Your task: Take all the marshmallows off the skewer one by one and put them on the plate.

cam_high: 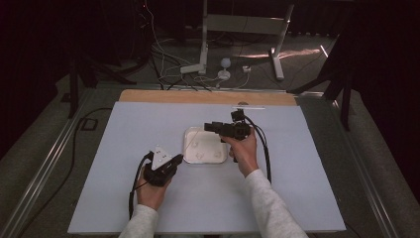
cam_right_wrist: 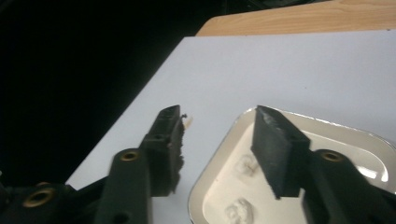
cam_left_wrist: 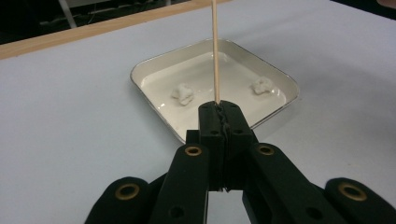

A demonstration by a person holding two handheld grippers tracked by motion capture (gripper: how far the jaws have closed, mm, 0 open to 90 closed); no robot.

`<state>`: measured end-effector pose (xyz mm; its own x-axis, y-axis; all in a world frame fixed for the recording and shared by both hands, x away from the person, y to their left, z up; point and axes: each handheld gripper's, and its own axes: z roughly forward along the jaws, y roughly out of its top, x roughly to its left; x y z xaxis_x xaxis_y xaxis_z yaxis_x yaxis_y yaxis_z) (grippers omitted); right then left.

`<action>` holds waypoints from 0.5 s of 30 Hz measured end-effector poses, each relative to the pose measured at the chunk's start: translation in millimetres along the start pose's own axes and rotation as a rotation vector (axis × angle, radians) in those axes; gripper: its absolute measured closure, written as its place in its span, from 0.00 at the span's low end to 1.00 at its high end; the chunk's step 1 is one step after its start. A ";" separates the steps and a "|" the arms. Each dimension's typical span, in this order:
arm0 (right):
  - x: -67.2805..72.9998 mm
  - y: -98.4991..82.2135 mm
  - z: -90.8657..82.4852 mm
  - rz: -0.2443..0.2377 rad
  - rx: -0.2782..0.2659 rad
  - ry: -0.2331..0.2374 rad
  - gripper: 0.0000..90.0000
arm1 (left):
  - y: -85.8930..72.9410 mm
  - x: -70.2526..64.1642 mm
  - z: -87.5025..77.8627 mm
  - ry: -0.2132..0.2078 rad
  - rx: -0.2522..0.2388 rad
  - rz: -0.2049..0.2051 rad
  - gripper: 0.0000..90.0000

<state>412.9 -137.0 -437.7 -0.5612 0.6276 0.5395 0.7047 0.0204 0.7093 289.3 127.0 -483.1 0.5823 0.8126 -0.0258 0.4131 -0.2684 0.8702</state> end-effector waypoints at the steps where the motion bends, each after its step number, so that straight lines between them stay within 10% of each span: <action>1: 0.1 -1.2 -0.6 -0.004 0.004 0.003 0.52 | 0.3 0.6 0.0 0.001 0.000 -0.005 1.00; 15: 8.5 -22.1 -2.6 -0.116 0.030 0.018 0.35 | 7.9 6.6 6.8 0.002 -0.004 -0.066 1.00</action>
<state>391.4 -134.2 -447.7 -0.6470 0.6057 0.4632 0.6474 0.1155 0.7533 301.2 126.7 -479.8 0.5527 0.8293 -0.0819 0.4478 -0.2127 0.8685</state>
